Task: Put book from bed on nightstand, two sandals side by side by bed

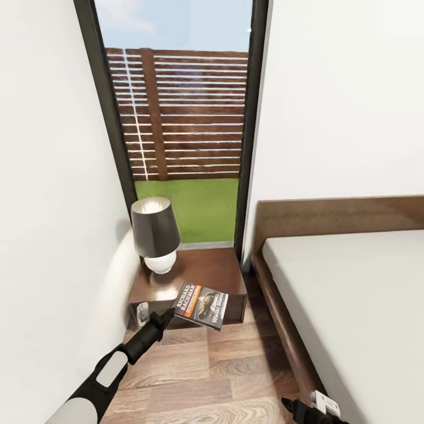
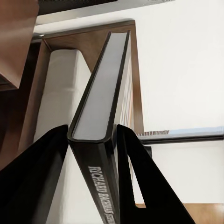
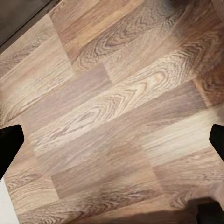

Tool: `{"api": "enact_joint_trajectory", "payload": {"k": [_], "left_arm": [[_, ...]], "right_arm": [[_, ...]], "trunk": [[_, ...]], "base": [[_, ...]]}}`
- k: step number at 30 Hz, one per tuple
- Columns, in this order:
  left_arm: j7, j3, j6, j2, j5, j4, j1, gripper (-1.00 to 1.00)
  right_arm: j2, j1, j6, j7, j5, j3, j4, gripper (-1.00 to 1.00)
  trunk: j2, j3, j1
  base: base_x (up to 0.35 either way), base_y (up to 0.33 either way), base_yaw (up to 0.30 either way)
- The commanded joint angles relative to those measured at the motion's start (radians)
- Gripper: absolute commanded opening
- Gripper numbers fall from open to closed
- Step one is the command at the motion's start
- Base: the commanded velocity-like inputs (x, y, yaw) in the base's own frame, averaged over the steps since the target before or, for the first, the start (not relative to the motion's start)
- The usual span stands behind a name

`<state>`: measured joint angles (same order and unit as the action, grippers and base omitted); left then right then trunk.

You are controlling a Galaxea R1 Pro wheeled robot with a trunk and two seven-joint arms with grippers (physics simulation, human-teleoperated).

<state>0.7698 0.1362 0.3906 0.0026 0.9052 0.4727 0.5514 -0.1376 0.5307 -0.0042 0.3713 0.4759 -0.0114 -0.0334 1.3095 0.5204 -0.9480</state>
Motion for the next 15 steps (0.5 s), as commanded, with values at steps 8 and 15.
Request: {"api": "enact_joint_trajectory", "payload": {"k": [8,15], "left_arm": [[0.003,0.002,0.010,0.000,0.009,0.000,0.001,-1.00],[0.005,0.002,0.010,0.002,0.009,0.000,0.001,-1.00]], "right_arm": [[0.001,0.002,0.000,0.006,0.006,-0.001,-0.003,1.00],[0.001,0.002,0.000,0.006,0.006,-0.001,-0.003,1.00]], "trunk": [[0.001,0.001,0.000],[0.001,0.001,0.000]], "base": [[0.200,0.006,0.000],[0.177,0.060,0.000]]}}
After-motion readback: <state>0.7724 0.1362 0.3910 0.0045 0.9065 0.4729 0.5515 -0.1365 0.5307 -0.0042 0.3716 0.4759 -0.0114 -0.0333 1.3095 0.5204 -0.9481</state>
